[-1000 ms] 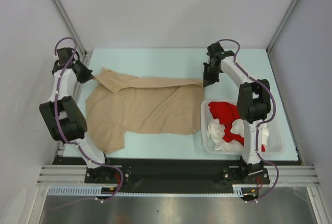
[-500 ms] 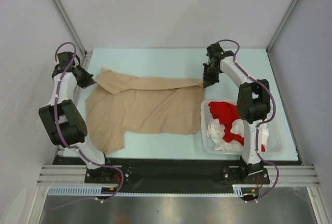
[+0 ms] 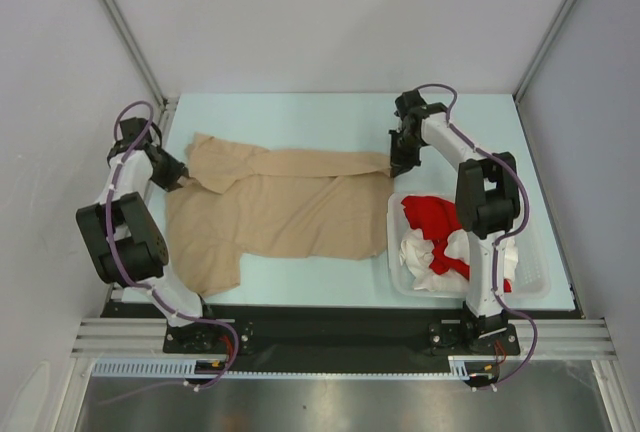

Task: Fold and stack the t-shirts
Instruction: Fold the tshirt

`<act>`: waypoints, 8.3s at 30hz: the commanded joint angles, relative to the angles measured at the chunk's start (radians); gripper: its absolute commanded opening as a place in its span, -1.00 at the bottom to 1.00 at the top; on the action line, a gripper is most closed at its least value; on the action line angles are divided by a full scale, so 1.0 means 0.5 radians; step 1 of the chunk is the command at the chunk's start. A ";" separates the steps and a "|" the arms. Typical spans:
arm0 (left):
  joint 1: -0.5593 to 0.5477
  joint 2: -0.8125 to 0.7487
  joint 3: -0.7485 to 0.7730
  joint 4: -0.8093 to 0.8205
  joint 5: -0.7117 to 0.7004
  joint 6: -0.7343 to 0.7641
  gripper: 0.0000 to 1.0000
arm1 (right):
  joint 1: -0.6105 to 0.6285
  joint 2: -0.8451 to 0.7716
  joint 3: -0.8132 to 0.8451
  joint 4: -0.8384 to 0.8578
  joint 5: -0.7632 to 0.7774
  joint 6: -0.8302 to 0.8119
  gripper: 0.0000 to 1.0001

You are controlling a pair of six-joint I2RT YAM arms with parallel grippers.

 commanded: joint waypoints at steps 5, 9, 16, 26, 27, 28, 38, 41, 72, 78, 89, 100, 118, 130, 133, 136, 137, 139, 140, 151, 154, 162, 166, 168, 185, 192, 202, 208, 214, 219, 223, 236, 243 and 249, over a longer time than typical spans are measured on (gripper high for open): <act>-0.031 -0.282 -0.044 0.204 -0.112 -0.012 0.47 | -0.089 -0.121 -0.026 0.298 -0.105 0.215 -0.04; -0.096 -0.181 -0.025 0.482 -0.041 0.013 0.49 | -0.154 0.059 0.228 0.354 -0.221 0.340 0.12; -0.108 0.251 0.300 0.769 0.164 0.175 0.31 | -0.224 0.437 0.694 0.200 -0.289 0.353 0.11; -0.108 0.773 0.837 0.720 0.189 0.203 0.07 | -0.317 0.545 0.652 0.194 -0.323 0.350 0.00; -0.108 0.794 0.855 0.732 0.186 0.194 0.07 | -0.317 0.548 0.646 0.191 -0.326 0.344 0.00; -0.108 0.816 0.874 0.729 0.171 0.188 0.07 | -0.317 0.548 0.645 0.194 -0.329 0.338 0.00; -0.111 1.098 1.141 0.658 0.155 0.212 0.02 | -0.320 0.578 0.642 0.200 -0.372 0.323 0.00; -0.111 1.160 1.174 0.665 0.186 0.188 -0.02 | -0.317 0.594 0.658 0.182 -0.378 0.316 -0.01; -0.105 1.258 1.319 0.588 0.091 0.139 -0.80 | -0.271 0.655 0.689 0.182 -0.485 0.332 -0.27; -0.096 1.200 1.294 0.558 0.011 0.117 -0.99 | -0.289 0.655 0.649 0.289 -0.520 0.516 -0.87; 0.009 1.028 1.088 0.701 -0.109 -0.058 -0.99 | -0.390 0.621 0.535 0.467 -0.286 0.746 -1.00; -0.004 1.059 1.288 0.487 -0.031 0.077 0.26 | -0.381 0.698 0.789 0.311 -0.317 0.642 -0.43; -0.139 -0.200 -0.335 0.370 -0.210 0.062 -0.04 | -0.077 0.051 0.566 -0.067 -0.080 0.129 0.08; 0.002 0.156 -0.080 0.294 -0.167 0.421 0.04 | 0.088 -0.189 0.161 0.175 -0.408 0.117 0.04; 0.045 0.190 -0.068 0.287 -0.072 0.464 0.05 | 0.195 -0.094 0.158 0.399 -0.642 0.260 0.07; 0.067 0.209 -0.089 0.330 0.011 0.507 0.05 | 0.352 0.019 0.096 0.862 -0.832 0.628 0.08; 0.076 0.224 -0.093 0.355 0.026 0.522 0.01 | 0.437 0.053 0.099 1.088 -0.872 0.793 0.09; 0.082 0.233 -0.105 0.391 0.039 0.525 -0.02 | 0.539 0.191 0.160 1.258 -0.878 0.920 0.10; 0.094 0.239 -0.117 0.422 0.066 0.525 -0.02 | 0.637 0.259 0.197 1.404 -0.893 0.994 0.10; 0.159 0.328 -0.080 0.509 0.241 0.498 -0.02 | 1.006 0.876 0.716 1.903 -0.737 1.645 0.12; 0.162 0.335 -0.108 0.526 0.287 0.449 -0.15 | 1.055 0.925 0.768 1.930 -0.676 1.685 0.11; 0.165 0.255 -0.160 0.536 0.376 0.366 -0.43 | 1.095 1.066 0.912 1.906 -0.614 1.755 0.03; 0.162 0.209 -0.154 0.493 0.434 0.320 -0.62 | 1.107 1.100 0.925 1.912 -0.581 1.804 0.02; 0.162 0.187 -0.151 0.472 0.462 0.274 -0.87 | 1.116 1.115 0.928 1.918 -0.581 1.823 0.01; 0.208 -0.110 -0.212 0.631 0.873 -0.223 -0.99 | 1.168 1.321 1.011 2.384 -0.673 2.037 0.24; 0.211 -0.224 -0.209 0.735 0.980 -0.380 -0.99 | 1.174 1.345 1.001 2.467 -0.636 2.096 0.26; 0.205 -0.233 -0.231 0.778 1.002 -0.447 -0.99 | 1.174 1.453 1.102 2.584 -0.538 2.203 0.21; 0.205 -0.233 -0.197 0.824 1.014 -0.487 -0.99 | 1.202 1.471 1.124 2.541 -0.400 2.191 0.01; 0.205 -0.245 -0.218 0.834 1.024 -0.500 -1.00 | 1.223 1.477 1.121 2.645 -0.182 2.228 0.05; 0.202 -0.261 -0.249 0.837 1.033 -0.500 -0.99 | 1.239 1.474 1.173 2.480 0.030 2.172 0.08; 0.202 -0.273 -0.255 0.837 1.039 -0.497 -0.99 | 1.245 1.483 1.173 2.437 0.171 2.172 -0.03; 0.205 -0.267 -0.301 0.852 1.051 -0.469 -0.99 | 1.273 1.572 1.342 2.219 0.431 2.182 -0.15; 0.199 -0.209 -0.335 0.932 1.063 -0.497 -0.99 | 1.282 1.609 1.354 2.231 0.560 2.185 -0.10; 0.199 -0.199 -0.344 0.965 1.063 -0.515 -1.00 | 1.300 1.646 1.351 2.231 0.665 2.249 -0.30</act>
